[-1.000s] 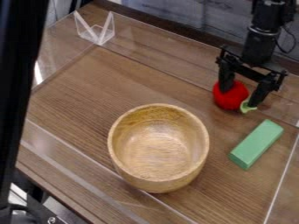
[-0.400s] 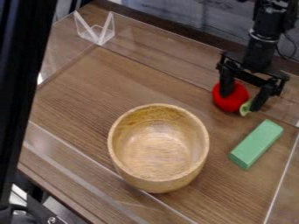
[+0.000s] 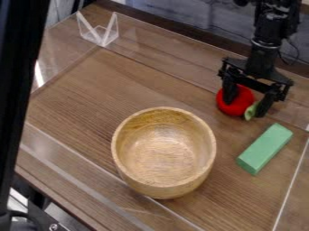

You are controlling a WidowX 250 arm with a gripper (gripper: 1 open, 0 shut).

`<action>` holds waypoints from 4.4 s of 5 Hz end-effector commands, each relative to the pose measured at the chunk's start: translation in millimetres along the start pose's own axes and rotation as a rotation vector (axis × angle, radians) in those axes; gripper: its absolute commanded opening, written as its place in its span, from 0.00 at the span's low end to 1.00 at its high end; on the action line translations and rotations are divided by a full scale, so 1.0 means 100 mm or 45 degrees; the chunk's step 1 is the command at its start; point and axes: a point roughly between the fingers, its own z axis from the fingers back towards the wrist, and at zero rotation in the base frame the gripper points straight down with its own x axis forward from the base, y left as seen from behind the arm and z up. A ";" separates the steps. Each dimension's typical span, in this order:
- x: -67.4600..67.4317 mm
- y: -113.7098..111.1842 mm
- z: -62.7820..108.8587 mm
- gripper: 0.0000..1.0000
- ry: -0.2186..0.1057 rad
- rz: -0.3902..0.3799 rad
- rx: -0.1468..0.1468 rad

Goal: Move the red fruit to the left

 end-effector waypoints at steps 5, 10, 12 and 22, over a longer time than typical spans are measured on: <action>0.08 -0.05 0.32 1.00 -0.133 0.023 0.020; 0.05 -0.09 0.49 0.00 -0.185 0.040 -0.001; -0.03 0.06 0.99 0.00 -0.258 0.248 -0.035; 0.00 1.69 0.61 0.00 -0.212 0.022 0.046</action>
